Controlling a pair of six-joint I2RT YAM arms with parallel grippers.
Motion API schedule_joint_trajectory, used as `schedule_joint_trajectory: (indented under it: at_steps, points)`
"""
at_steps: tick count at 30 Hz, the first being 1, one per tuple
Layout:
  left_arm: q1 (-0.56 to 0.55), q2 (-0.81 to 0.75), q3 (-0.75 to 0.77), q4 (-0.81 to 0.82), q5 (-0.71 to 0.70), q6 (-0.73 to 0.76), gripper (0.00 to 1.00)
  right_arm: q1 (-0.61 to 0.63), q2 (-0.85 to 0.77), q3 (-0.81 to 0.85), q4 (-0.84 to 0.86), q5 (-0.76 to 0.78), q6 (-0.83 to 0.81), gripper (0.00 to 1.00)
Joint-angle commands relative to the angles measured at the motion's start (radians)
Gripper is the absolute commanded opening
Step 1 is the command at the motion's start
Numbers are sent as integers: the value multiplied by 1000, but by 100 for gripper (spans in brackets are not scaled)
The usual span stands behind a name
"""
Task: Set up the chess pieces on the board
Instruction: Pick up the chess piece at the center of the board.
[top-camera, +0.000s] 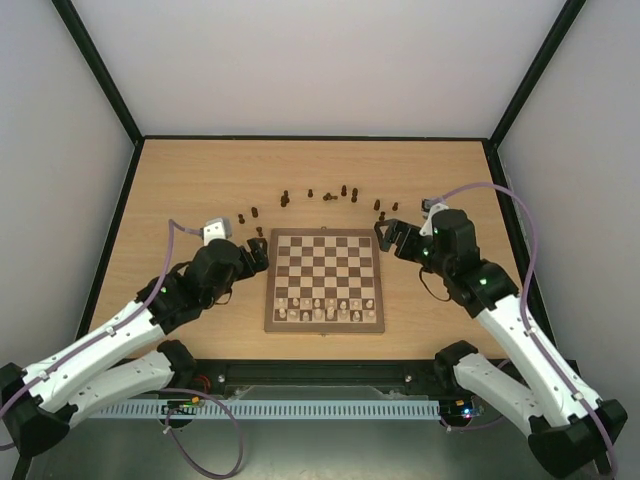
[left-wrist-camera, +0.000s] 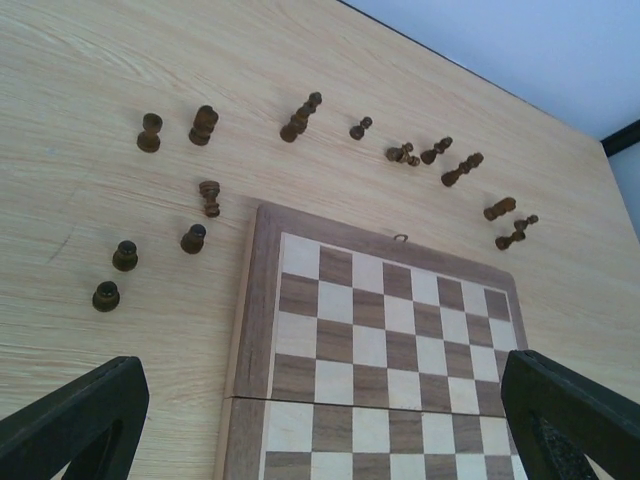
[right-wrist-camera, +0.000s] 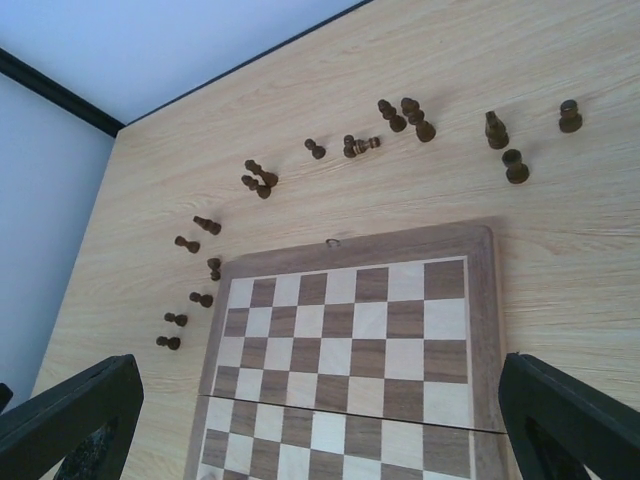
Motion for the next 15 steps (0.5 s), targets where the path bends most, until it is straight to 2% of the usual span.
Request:
schedule_joint_trajectory:
  at_steps: [1,3,9,15]
  points:
    - [3,21,65,-99,-34,-43,100,5,57,52,-43,-69,21,99]
    - [4,-1,57,-69,2,-16,99,6,47,25,7,-109,-54,99]
    - [4,-170,18,4,16,37,100,5,70,-33,126,-163,-13,99]
    - [4,-361,-38,50,-34,57,99,5,255,2,185,-412,7,99]
